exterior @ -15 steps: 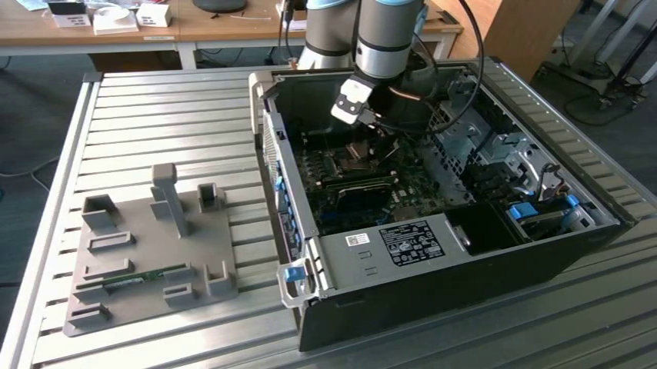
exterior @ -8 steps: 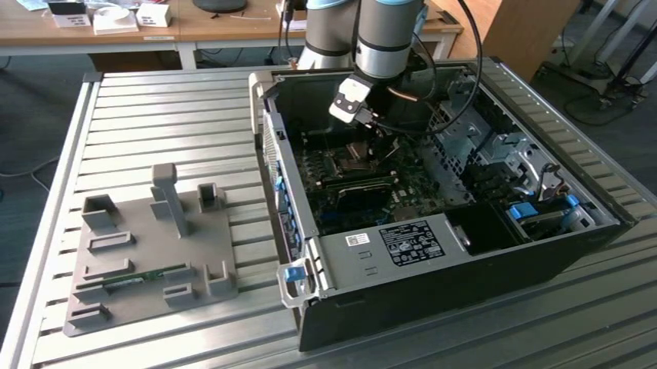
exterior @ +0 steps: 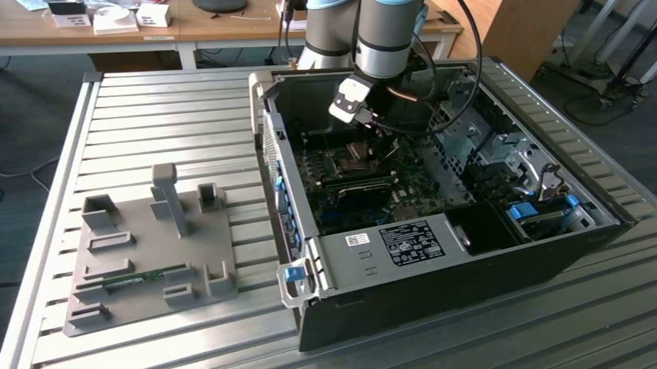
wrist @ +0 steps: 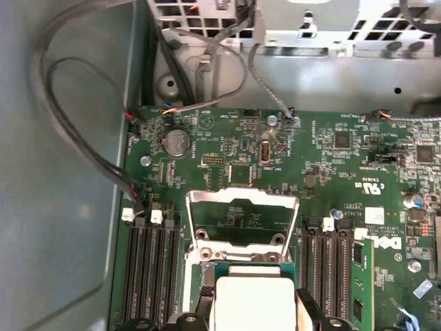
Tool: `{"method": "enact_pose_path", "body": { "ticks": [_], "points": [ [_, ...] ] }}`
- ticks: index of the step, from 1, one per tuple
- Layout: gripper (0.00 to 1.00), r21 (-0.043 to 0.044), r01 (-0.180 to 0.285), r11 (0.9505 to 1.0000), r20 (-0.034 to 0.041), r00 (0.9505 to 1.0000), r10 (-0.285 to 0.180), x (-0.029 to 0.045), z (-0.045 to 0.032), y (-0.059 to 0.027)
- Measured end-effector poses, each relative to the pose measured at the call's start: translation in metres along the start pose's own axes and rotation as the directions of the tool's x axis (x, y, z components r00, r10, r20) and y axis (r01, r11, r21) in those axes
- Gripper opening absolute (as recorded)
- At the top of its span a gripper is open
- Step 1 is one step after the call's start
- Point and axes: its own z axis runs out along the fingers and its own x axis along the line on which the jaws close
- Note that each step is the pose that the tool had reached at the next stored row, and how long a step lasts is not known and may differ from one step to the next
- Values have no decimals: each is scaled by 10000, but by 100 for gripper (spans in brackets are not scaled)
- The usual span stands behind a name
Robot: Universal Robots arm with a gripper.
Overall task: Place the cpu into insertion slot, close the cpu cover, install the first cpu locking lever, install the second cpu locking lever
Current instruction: 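Place the cpu into insertion slot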
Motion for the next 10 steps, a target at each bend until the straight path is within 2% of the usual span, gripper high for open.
{"method": "enact_pose_path", "body": {
  "ticks": [4, 8, 9, 10],
  "points": [
    [54, -2, -389, 9992, 35, 9992, 389, -1, 1, 0],
    [54, 3, -396, 9992, 37, 9992, 396, -1, 1, -1],
    [54, 47, -396, 9992, 36, 9992, 396, 0, 2, 0],
    [54, 163, -397, 9991, 35, 9992, 396, 0, 3, 0]
  ]
}}
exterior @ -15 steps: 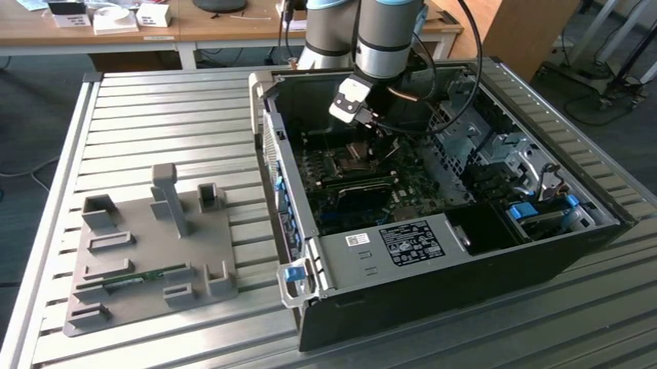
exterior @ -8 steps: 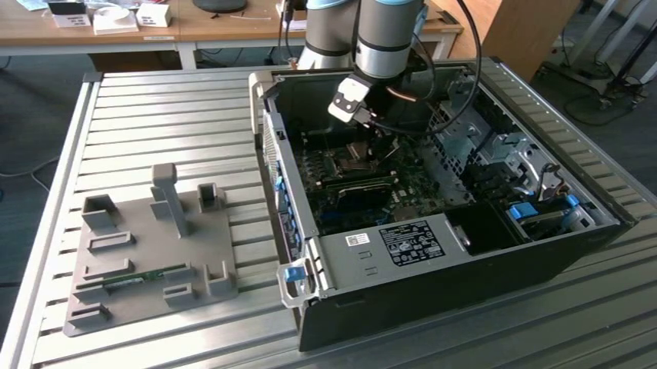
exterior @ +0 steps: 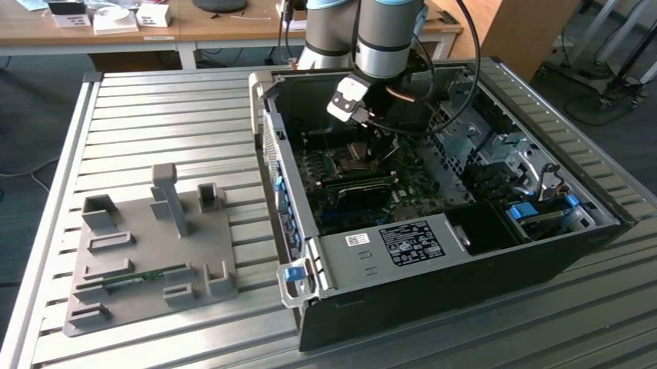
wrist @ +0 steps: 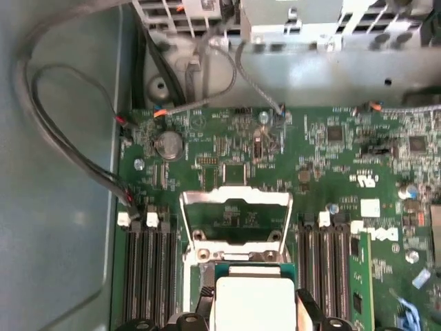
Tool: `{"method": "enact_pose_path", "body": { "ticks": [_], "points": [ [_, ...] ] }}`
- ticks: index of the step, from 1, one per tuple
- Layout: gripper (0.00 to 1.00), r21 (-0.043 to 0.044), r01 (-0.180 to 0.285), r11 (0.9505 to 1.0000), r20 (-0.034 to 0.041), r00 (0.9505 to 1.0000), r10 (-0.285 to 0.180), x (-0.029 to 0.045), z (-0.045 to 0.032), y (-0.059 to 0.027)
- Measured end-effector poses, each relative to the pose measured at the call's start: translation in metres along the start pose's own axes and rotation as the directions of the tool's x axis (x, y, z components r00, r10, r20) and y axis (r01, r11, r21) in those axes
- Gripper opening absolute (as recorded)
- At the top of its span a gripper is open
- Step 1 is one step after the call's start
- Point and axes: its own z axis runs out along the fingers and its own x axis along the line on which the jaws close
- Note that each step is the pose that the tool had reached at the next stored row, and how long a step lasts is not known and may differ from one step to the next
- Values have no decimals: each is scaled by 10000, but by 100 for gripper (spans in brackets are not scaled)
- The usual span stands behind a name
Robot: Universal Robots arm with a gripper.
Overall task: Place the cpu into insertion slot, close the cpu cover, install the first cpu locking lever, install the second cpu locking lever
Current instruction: 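Place the cpu into insertion slot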
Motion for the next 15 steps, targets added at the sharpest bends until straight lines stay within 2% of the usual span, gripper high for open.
{"method": "enact_pose_path", "body": {
  "ticks": [2, 3, 15],
  "points": [
    [54, 252, -1, 9997, 4, 10000, 1, -1, 1, 2],
    [54, 281, -1, 9996, 5, 10000, 1, -1, 1, 2],
    [54, 285, 12, 9996, -20, 10000, -11, -1, 8, 1]
  ]
}}
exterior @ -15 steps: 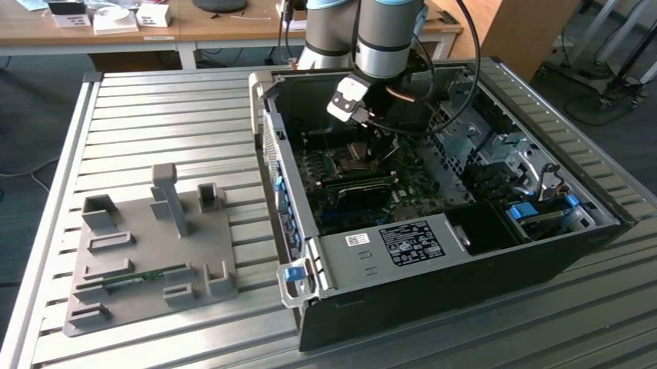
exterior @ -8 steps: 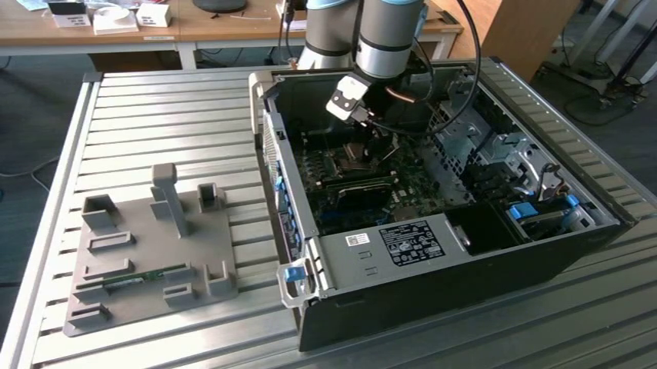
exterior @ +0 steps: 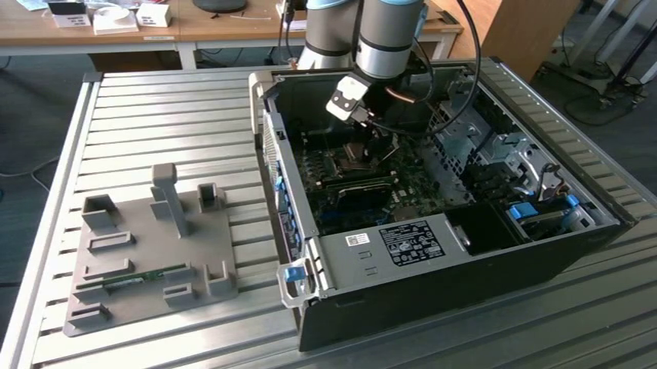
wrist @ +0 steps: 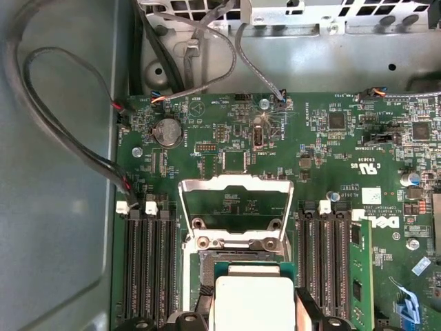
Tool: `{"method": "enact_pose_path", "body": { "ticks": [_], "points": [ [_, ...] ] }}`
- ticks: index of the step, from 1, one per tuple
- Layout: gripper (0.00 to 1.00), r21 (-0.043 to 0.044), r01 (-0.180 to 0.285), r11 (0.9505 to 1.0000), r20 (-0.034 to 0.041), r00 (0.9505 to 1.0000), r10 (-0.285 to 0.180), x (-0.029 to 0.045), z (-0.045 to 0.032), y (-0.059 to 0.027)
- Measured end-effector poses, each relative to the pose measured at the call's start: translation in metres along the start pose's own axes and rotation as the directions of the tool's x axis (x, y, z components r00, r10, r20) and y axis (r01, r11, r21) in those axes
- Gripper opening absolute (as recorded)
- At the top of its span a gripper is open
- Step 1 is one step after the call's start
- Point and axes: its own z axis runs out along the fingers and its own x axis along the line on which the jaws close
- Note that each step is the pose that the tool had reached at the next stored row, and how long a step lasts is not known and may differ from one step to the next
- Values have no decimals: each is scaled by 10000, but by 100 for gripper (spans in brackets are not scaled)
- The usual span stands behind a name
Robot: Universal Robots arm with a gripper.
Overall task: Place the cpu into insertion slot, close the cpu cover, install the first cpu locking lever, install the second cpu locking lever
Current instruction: 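Place the cpu into insertion slot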
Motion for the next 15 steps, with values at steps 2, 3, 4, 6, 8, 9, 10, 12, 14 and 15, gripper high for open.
{"method": "enact_pose_path", "body": {
  "ticks": [2, 3, 4, 6, 8, 9, 10, 12, 14, 15],
  "points": [
    [54, 1, 1, 10000, 2, 10000, -1, 0, 17, -1],
    [54, 1, 0, 10000, 2, 10000, 0, 0, 24, -1],
    [54, 2, 0, 10000, 3, 10000, 0, -1, 25, -1],
    [54, 2, 0, 10000, 4, 10000, 0, 0, 25, -1],
    [54, 2, -1, 10000, -3, 10000, 1, 0, 26, -1],
    [54, 1, -2, 10000, -17, 10000, 2, 1, 27, -1],
    [54, 1, -2, 10000, -28, 10000, 2, 1, 28, -2],
    [54, 1, -1, 10000, -29, 10000, 1, 1, 28, -2],
    [54, 1, -1, 10000, -29, 10000, 1, 1, 28, -2],
    [54, 2, -1, 10000, -29, 10000, 1, 2, 28, -3]
  ]
}}
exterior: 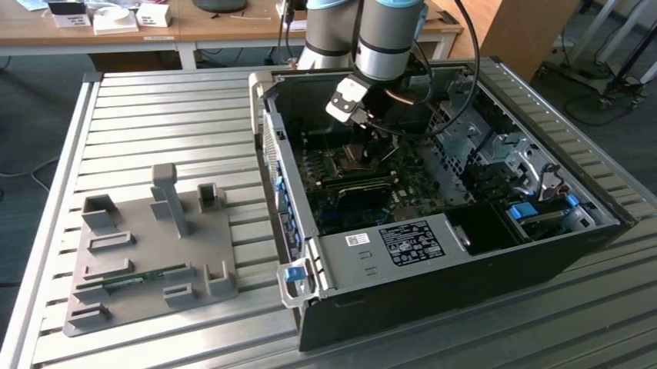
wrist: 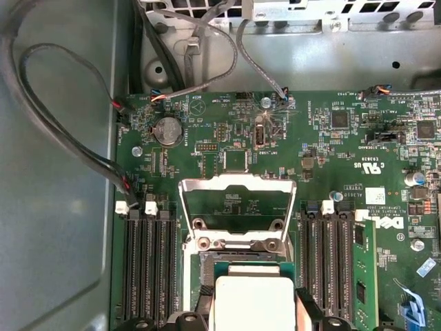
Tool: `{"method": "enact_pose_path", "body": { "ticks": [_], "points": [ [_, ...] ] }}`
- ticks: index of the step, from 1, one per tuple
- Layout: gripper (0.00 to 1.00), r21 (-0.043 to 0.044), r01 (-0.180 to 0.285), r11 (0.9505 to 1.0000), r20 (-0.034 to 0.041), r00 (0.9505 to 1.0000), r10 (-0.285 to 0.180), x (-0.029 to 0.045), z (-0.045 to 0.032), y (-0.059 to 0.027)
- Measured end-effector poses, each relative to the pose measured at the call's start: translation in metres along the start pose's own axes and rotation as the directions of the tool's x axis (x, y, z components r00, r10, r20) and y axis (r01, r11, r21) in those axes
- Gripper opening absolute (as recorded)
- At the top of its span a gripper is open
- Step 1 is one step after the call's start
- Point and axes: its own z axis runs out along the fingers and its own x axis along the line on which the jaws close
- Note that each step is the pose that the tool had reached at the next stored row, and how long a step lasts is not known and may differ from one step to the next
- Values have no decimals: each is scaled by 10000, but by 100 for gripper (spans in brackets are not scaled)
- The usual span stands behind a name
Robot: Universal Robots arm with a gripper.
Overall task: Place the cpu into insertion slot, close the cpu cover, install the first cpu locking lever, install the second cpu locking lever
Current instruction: 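Place the cpu into insertion slot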
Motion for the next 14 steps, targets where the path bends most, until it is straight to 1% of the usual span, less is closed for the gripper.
{"method": "enact_pose_path", "body": {
  "ticks": [4, 10, 14],
  "points": [
    [54, -2, 0, 10000, -2, 10000, 0, 14, 5, -2],
    [54, 0, -3, 10000, -32, 10000, 3, 16, 48, -5],
    [54, 1, -3, 10000, -34, 10000, 3, 18, 51, -5]
  ]
}}
